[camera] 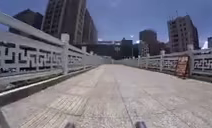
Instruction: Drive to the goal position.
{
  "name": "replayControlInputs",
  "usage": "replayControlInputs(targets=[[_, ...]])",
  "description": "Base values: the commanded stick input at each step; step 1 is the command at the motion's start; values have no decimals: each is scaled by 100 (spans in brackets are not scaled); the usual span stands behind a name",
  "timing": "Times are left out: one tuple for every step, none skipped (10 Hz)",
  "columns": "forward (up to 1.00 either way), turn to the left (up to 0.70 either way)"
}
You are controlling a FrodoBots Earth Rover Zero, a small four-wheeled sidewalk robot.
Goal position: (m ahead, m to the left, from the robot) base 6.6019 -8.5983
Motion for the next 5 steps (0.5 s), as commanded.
replayControlInputs(targets=[[70, 0], [70, 0], [70, 0], [70, 0], [70, 0]])
